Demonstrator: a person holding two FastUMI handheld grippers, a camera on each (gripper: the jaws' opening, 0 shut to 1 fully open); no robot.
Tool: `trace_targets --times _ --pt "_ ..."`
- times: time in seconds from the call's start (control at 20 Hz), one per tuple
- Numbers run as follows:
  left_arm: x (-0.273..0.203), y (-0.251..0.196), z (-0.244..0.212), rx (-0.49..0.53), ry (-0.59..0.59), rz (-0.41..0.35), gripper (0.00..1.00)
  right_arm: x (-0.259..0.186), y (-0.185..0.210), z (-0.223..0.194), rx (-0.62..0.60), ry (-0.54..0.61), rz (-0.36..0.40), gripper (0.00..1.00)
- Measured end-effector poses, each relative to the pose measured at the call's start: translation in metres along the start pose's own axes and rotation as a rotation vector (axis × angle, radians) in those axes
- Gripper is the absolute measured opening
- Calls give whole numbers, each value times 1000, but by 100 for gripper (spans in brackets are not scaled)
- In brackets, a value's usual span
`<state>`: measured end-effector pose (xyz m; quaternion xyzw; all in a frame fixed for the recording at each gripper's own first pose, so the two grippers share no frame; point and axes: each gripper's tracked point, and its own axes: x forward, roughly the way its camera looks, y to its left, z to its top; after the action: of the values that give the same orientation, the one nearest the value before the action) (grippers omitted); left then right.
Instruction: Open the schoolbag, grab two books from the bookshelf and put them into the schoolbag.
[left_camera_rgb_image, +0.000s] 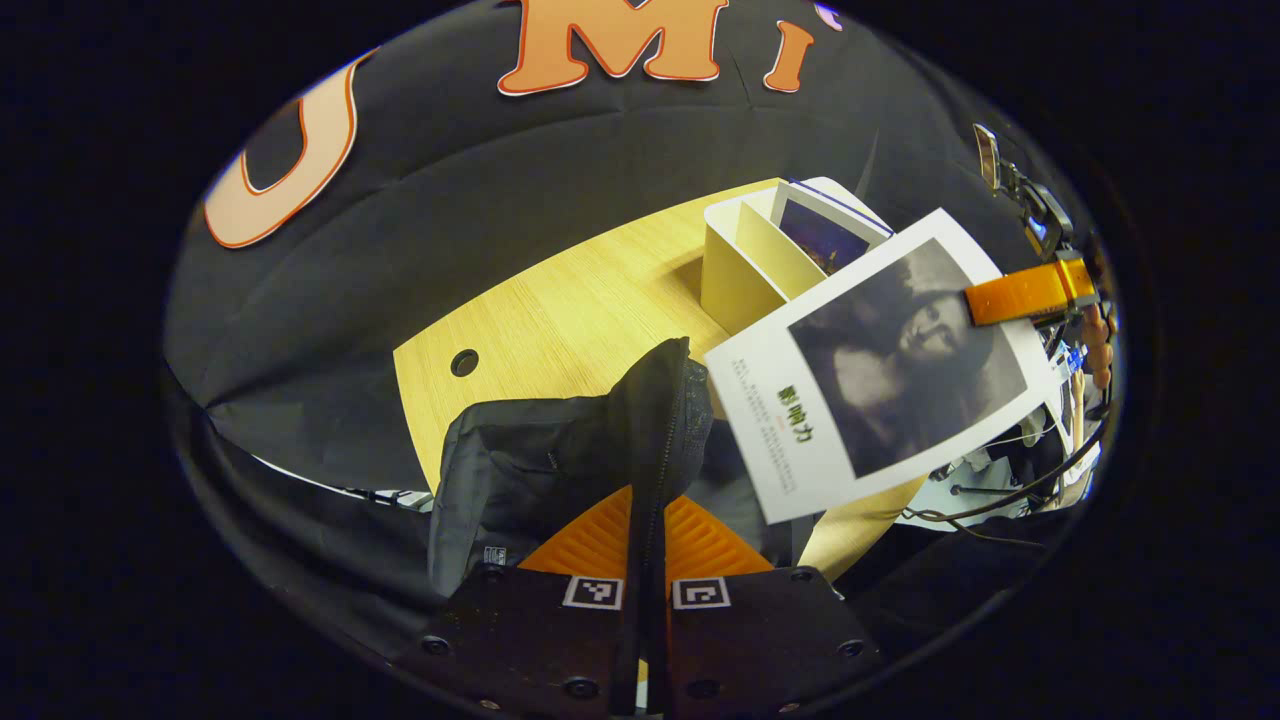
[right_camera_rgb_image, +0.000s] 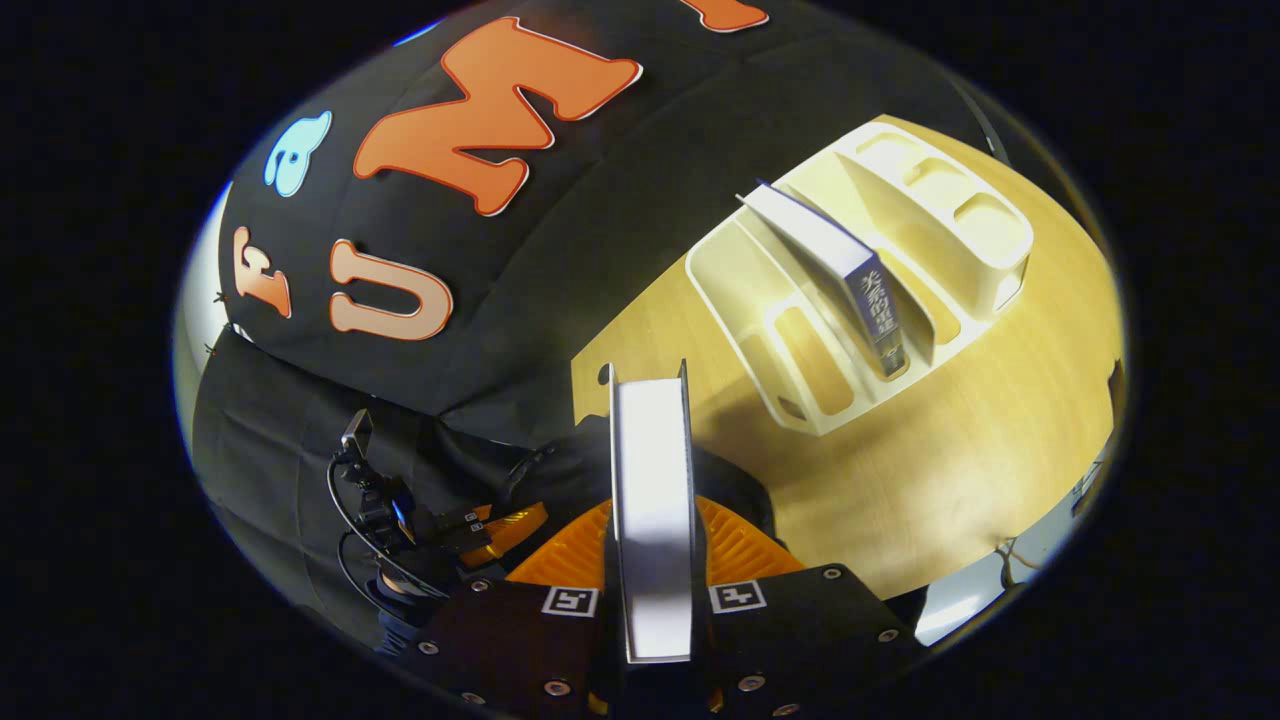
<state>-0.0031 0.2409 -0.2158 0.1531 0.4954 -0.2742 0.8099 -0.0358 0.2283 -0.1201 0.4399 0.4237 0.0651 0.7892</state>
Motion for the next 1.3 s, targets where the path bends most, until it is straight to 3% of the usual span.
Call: trace_targets --times 0.3,0.6,1.05,1.2,1.3 --pt "0 -9 0 -20 -16 -12 4 44 14 -26 33 -18 95 25" --pt "1 -18 2 -48 -36 -22 4 92 -9 -60 139 -11 117 25" --pt "2 -39 8 -59 -63 -53 4 157 2 -94 137 -34 142 25" --pt "7 -45 5 -62 -61 -64 4 184 -4 -100 89 -36 115 25" --pt "8 -50 3 -64 -62 -73 4 195 -1 -105 129 -27 129 25"
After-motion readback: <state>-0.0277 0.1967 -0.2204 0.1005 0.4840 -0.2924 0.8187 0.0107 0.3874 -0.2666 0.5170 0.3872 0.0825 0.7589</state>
